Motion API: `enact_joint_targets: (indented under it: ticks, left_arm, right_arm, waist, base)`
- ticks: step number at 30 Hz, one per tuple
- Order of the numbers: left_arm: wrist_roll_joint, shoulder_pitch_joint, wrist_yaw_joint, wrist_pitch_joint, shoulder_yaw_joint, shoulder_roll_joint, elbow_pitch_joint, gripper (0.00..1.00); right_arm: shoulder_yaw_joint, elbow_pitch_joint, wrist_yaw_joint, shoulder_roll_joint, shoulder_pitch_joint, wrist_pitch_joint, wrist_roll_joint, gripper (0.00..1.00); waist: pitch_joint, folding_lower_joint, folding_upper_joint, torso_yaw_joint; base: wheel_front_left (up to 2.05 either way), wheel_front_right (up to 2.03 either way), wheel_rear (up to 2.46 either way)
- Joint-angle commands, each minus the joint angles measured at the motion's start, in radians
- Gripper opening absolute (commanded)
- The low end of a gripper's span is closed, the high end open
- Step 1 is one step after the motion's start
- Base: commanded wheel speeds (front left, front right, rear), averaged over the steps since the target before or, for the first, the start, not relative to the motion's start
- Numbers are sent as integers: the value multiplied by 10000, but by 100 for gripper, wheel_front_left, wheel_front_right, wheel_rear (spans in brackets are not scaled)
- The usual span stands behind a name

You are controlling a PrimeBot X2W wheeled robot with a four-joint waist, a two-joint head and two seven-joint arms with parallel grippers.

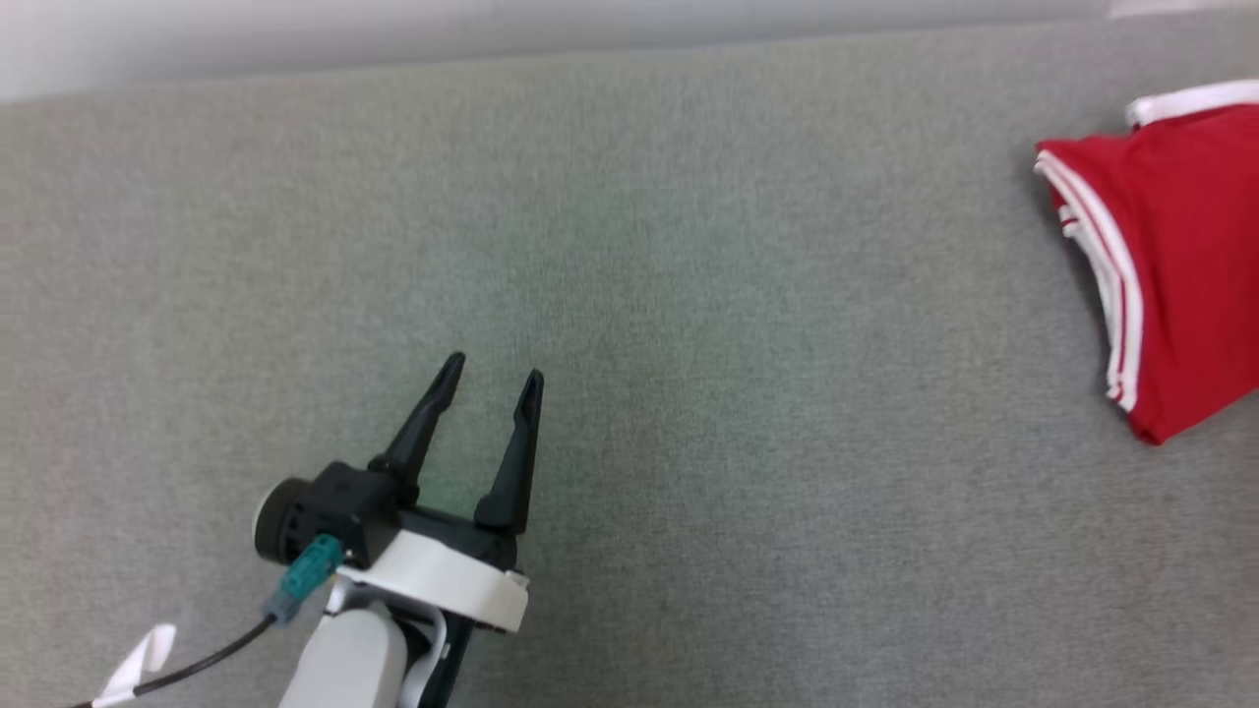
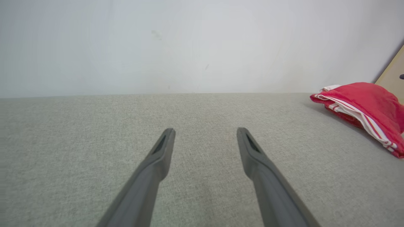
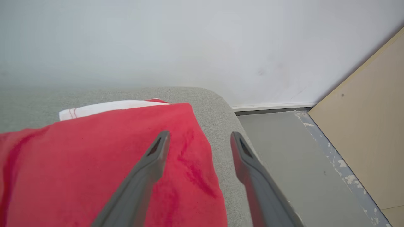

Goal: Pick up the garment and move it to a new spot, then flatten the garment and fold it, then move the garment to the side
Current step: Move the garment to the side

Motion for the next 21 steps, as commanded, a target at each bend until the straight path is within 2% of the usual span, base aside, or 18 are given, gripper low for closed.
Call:
enact_joint_targets:
  ticks: [1,7,12,21]
  left_arm:
    - [-88,217,24,5,30,-4,22,100]
    - [-187,792,62,5,216,-55,98,100]
    - [-179,1169,121,5,524,-68,32,100]
    - [-559,1823,147,5,1275,-93,-108,100]
  right_arm:
    - [120,-127,-2,70,140,-116,-47,100]
    - [859,-1161,-4,436,688,-444,310,100]
    - [1492,-2801,-2,471,1474,-656,898,100]
    - [1515,-5566,-4,440,3388,-1060,1422,100]
  waist:
    - [-653,-1,0,-116]
    - [-1845,-1,0,-269]
    - [-2726,-1,0,-251]
    - [-3842,-1,0,-180]
  base:
    - [0,0,0]
    - [0,0,0]
    - [0,0,0]
    - [0,0,0]
